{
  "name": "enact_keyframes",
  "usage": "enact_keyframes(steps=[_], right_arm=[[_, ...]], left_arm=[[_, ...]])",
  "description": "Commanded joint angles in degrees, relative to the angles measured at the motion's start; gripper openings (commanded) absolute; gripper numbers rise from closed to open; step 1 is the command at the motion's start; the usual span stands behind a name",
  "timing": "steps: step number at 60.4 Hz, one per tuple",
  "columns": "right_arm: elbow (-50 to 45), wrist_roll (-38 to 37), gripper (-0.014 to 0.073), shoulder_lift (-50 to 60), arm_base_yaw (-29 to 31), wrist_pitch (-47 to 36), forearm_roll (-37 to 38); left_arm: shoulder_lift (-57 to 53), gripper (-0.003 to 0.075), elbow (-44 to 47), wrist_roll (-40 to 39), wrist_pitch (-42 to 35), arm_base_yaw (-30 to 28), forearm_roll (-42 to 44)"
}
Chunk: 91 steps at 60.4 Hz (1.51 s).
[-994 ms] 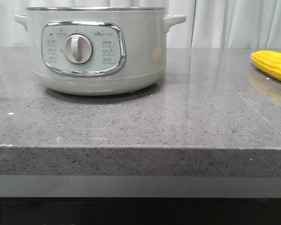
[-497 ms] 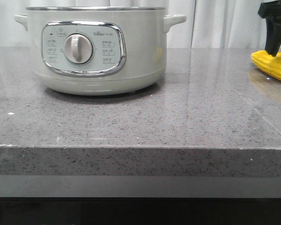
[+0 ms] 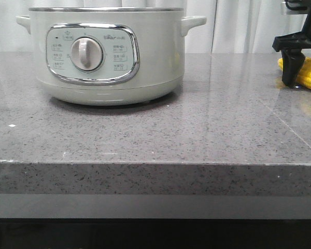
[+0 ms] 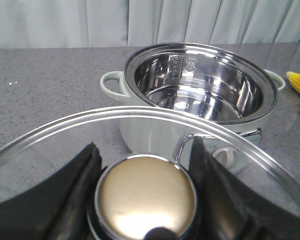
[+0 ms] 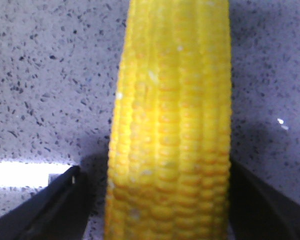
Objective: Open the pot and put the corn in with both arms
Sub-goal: 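Grasp the yellow corn cob with the right gripper and lift it, then carry the corn cob over the open pot with the right gripper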
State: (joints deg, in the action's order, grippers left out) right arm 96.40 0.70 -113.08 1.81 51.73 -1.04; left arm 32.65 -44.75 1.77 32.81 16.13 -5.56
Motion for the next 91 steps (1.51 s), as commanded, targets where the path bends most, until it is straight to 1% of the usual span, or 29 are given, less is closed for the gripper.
enact_keyframes(steps=[1, 3, 6, 9, 11, 20, 29, 45, 62, 73, 81, 91], right_arm=[[2.1, 0.8, 0.0464, 3.2, 0.4, -2.4, 0.4], [2.1, 0.8, 0.0400, 3.2, 0.4, -2.4, 0.4], [2.1, 0.8, 0.0330, 3.2, 0.4, -2.4, 0.4], [2.1, 0.8, 0.0280, 3.3, 0.4, -2.3, 0.4], [2.5, 0.8, 0.0264, 3.3, 0.4, -1.7, 0.4], [6.0, 1.6, 0.0263, 4.4, -0.3, 2.3, 0.3], [7.6, 3.5, 0.0263, 8.5, -2.8, 1.8, -1.2], [7.7, 3.7, 0.0259, 17.2, -10.7, -3.3, -2.3], [7.7, 3.8, 0.0259, 23.0, -19.4, -4.0, -4.9], [7.7, 4.6, 0.0259, 23.5, -26.2, -3.8, -5.4], [7.8, 5.9, 0.0259, 22.8, -31.0, -5.5, -5.6], [9.1, 5.9, 0.0259, 20.0, -34.6, -6.9, -5.6]], left_arm=[[-0.2, 0.0221, -2.3, -0.4, -8.4, 0.0, -0.7], [-0.2, 0.0221, -2.3, -0.4, -8.4, 0.0, -0.7], [-0.2, 0.0221, -2.3, -0.4, -8.4, 0.0, -0.7], [-0.2, 0.0221, -2.3, -0.4, -8.4, 0.0, -0.7], [-0.2, 0.0221, -2.3, -0.4, -8.4, 0.0, -0.7], [-0.2, 0.0221, -2.3, -0.4, -8.4, 0.0, -0.7], [-0.2, 0.0221, -2.3, -0.4, -8.4, 0.0, -0.7], [-0.2, 0.0221, -2.3, -0.4, -8.4, 0.0, -0.7], [-0.2, 0.0221, -2.3, -0.4, -8.4, 0.0, -0.7], [-0.2, 0.0221, -2.3, -0.4, -8.4, 0.0, -0.7], [-0.2, 0.0221, -2.3, -0.4, -8.4, 0.0, -0.7], [-0.2, 0.0221, -2.3, -0.4, -8.4, 0.0, -0.7]])
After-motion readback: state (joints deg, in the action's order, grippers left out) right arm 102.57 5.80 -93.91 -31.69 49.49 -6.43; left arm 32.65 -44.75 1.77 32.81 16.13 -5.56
